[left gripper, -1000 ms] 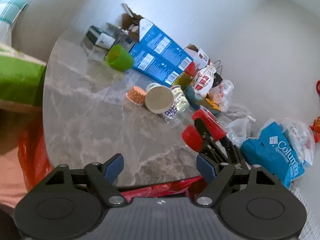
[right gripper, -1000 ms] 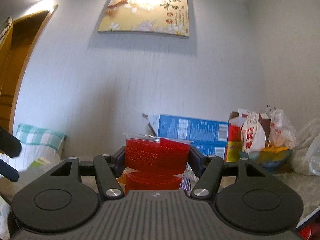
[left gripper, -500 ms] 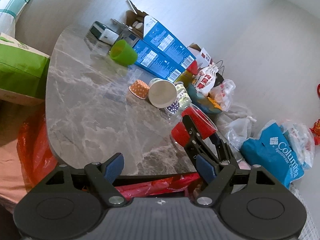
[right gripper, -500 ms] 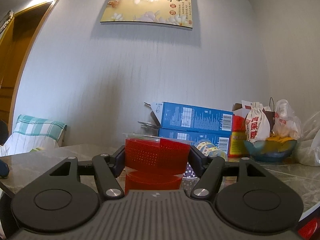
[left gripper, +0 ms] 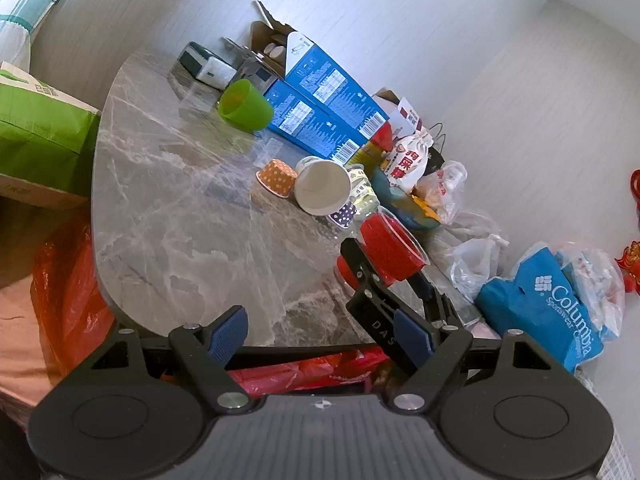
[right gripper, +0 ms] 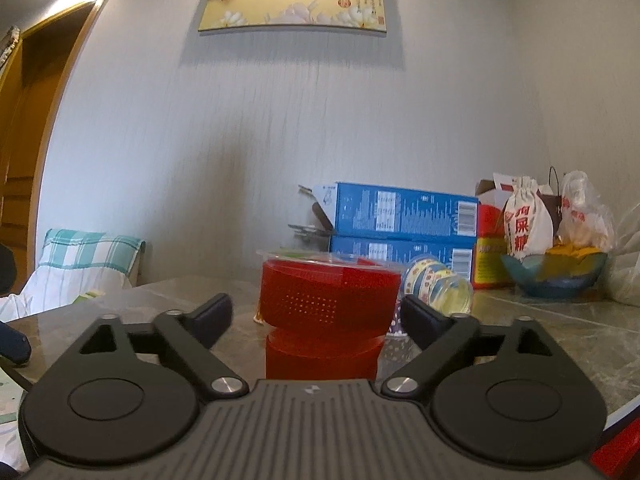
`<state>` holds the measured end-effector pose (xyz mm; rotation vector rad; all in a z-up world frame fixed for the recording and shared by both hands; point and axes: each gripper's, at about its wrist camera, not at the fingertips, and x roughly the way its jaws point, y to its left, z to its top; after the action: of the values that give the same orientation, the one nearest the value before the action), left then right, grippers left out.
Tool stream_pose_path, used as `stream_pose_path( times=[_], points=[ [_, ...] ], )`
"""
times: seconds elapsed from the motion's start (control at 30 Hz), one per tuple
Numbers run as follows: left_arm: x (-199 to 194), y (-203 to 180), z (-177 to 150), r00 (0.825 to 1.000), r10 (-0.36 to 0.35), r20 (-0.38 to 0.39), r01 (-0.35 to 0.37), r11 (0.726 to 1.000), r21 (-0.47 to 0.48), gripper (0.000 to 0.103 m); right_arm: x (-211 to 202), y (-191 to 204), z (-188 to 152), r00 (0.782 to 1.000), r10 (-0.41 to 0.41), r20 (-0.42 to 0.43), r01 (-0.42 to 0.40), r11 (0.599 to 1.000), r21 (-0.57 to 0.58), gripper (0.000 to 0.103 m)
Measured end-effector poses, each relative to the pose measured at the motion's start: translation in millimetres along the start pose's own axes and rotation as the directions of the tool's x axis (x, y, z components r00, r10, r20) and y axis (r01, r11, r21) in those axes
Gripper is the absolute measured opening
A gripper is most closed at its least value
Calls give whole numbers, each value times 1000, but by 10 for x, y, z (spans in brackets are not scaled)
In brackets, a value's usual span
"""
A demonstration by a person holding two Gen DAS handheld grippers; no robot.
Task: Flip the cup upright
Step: 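Open the left tool and rotate the cup upright with the right tool, then lower the upright cup onto the table and open the right tool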
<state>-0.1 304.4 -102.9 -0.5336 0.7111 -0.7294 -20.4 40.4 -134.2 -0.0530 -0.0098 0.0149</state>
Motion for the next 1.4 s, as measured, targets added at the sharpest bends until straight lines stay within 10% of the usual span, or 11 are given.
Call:
stream_pose_path(
  times=[0.37,0.57,0.83,1.4],
  points=[
    [-50,-205,66,983,169,65,-178,971,161,103,-405,-168,200,991,-47,-125,58,995,84,102],
    [-122,-689,257,957,262,121,-289,883,371,103,-648,-502,780,921,-82,-380,182,955,233,102],
    [-261,-1229,339,951,277,139,-310,843,439,103,-914,-546,1354,899,-37,-435,122,978,168,102],
    [-365,-1551,179,943,301,139,-330,807,490,103,-1170,-634,1414,900,5,-436,104,969,225,102]
  ],
)
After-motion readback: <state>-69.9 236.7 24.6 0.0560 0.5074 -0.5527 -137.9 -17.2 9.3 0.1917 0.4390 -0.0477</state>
